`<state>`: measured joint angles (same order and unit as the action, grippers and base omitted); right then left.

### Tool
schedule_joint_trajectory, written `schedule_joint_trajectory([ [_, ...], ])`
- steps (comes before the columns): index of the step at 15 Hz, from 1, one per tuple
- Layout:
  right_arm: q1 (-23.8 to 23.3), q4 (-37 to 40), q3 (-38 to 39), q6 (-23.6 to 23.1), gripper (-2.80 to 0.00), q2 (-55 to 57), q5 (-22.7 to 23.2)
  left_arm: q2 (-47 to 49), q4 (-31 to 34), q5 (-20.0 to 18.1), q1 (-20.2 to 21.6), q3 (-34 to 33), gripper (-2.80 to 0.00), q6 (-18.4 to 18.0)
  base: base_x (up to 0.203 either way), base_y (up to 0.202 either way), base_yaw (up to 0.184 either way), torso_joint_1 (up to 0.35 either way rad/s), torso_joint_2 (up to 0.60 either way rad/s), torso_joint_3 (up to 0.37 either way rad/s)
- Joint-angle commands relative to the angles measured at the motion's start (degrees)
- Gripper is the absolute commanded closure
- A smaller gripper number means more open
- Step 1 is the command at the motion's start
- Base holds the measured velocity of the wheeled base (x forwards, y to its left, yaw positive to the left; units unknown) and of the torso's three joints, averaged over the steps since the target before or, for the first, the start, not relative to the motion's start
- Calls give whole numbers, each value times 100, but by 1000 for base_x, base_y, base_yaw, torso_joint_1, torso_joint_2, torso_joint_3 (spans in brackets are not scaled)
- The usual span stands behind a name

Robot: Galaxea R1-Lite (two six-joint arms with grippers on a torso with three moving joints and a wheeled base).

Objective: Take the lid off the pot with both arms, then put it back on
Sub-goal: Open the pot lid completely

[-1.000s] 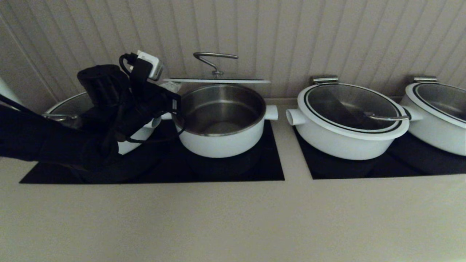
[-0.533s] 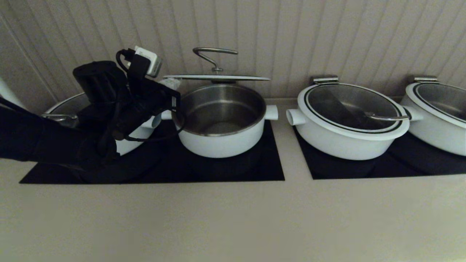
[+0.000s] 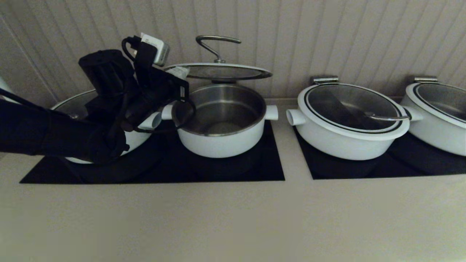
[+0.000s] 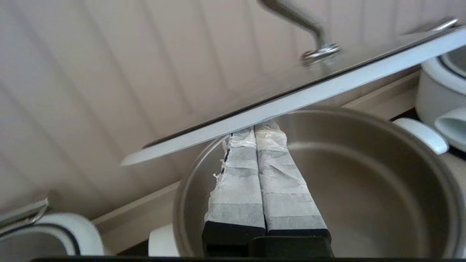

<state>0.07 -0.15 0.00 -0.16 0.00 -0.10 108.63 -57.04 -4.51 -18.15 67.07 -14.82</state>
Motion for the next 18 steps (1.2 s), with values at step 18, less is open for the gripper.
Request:
schedule_joint_trajectory([
  [18,1,-2,0,-2,0,0,1,-169,-424,12,29,297,0,6,0,0,0,0,0,0],
])
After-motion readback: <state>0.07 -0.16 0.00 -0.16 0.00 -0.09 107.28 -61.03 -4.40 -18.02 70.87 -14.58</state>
